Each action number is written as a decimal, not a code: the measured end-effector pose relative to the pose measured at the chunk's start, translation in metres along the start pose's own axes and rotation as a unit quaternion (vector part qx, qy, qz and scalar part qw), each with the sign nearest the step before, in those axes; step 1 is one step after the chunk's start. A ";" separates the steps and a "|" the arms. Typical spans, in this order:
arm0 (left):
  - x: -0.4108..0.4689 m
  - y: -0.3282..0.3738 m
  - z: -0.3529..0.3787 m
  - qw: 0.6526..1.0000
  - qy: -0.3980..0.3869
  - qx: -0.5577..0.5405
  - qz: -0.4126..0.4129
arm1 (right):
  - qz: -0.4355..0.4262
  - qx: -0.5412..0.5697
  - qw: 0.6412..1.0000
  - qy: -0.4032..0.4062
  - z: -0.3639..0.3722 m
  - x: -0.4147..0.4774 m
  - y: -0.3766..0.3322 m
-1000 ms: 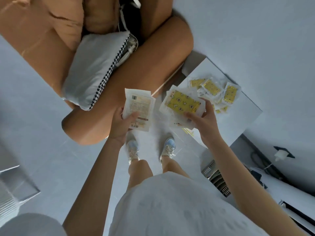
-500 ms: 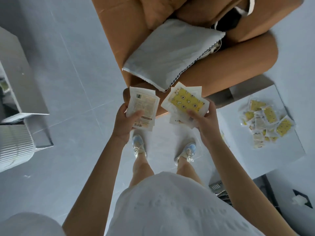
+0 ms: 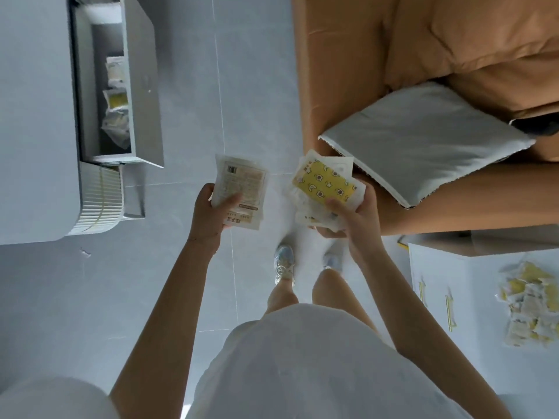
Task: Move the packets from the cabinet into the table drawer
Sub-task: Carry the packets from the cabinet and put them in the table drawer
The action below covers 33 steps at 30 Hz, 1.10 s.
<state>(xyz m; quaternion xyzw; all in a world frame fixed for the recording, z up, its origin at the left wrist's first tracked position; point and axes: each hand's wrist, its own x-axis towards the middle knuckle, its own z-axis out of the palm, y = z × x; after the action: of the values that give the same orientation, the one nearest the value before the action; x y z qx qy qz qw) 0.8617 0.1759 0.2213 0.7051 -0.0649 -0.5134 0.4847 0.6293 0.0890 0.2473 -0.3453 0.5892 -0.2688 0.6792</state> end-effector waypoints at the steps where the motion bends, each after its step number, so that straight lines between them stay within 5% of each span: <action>1: 0.003 0.002 -0.006 1.000 0.006 -0.012 -0.002 | 0.004 -0.009 1.000 -0.010 0.008 0.005 -0.003; 23: 0.115 0.081 -0.048 0.974 0.146 -0.167 -0.039 | -0.006 -0.239 0.956 -0.171 0.189 0.175 -0.093; 33: 0.174 0.116 -0.126 0.948 0.230 -0.212 -0.062 | 0.021 -0.262 0.933 -0.245 0.316 0.228 -0.124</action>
<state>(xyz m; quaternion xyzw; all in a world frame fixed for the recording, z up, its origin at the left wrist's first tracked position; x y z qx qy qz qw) 1.0885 0.0902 0.1937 0.6875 0.2023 -0.3682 0.5923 0.9828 -0.1156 0.2254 -0.5535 0.4613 0.0020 0.6934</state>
